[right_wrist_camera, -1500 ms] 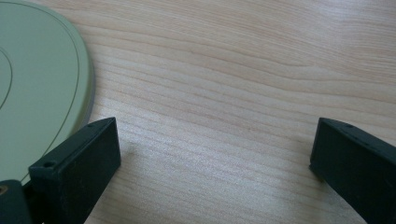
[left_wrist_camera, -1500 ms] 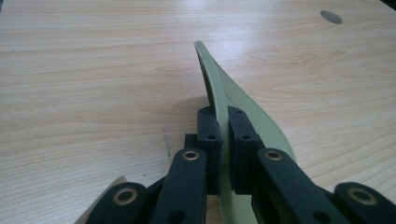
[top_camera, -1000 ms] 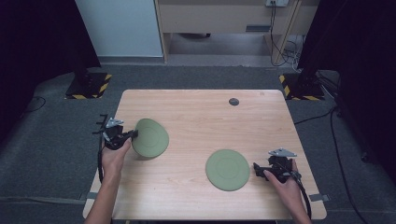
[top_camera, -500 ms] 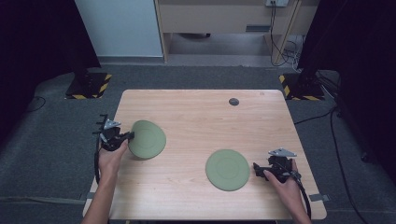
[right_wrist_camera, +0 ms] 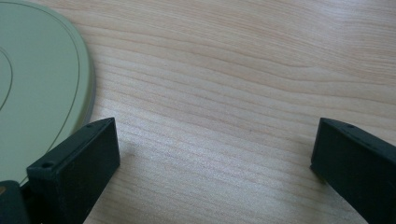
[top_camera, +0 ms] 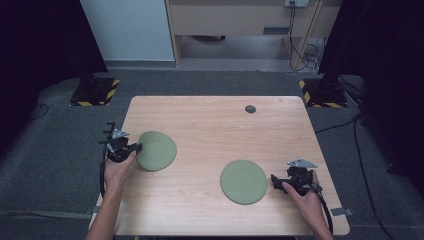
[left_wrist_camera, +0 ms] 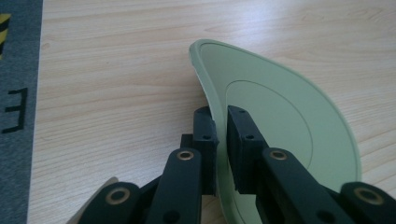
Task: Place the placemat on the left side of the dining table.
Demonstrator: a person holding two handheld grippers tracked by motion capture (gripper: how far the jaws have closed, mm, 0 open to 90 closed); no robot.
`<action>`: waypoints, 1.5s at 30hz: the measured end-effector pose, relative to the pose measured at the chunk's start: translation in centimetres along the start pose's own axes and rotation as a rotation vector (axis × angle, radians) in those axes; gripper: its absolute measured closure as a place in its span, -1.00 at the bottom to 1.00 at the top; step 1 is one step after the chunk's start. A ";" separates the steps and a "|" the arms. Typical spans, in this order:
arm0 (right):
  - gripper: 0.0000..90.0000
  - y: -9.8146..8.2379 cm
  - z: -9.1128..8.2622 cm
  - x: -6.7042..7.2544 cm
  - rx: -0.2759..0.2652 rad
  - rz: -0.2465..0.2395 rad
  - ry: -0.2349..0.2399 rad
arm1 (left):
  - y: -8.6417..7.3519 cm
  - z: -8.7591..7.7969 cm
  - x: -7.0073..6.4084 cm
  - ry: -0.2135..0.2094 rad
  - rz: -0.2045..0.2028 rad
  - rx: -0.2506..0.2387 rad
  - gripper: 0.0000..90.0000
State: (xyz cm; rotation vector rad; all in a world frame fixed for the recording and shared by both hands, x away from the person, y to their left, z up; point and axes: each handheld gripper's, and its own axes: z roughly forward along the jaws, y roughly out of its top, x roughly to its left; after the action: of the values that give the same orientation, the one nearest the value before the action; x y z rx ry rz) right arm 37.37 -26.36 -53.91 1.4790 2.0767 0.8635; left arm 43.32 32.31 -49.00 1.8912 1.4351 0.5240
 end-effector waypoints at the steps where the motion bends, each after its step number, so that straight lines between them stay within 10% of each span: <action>1: -0.97 0.0 0.0 0.0 0.000 0.000 0.000 | 0.0 0.0 0.0 0.000 0.000 0.000 0.82; 31: -0.97 0.0 0.0 0.0 -0.001 0.000 0.001 | -0.4 1.0 1.0 0.046 0.019 0.031 0.65; 37: -0.97 0.0 0.0 0.0 0.000 0.000 0.001 | -0.3 0.9 0.8 0.135 0.087 0.060 0.47; 45: -0.97 0.0 0.0 0.0 0.000 0.000 0.001 | 0.1 0.5 0.8 0.157 0.077 0.030 0.08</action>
State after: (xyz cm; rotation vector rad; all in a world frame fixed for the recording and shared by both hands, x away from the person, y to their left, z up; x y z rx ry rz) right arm 37.38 -26.35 -53.91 1.4790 2.0769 0.8647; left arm 44.01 32.94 -49.38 1.9717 1.4811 0.7052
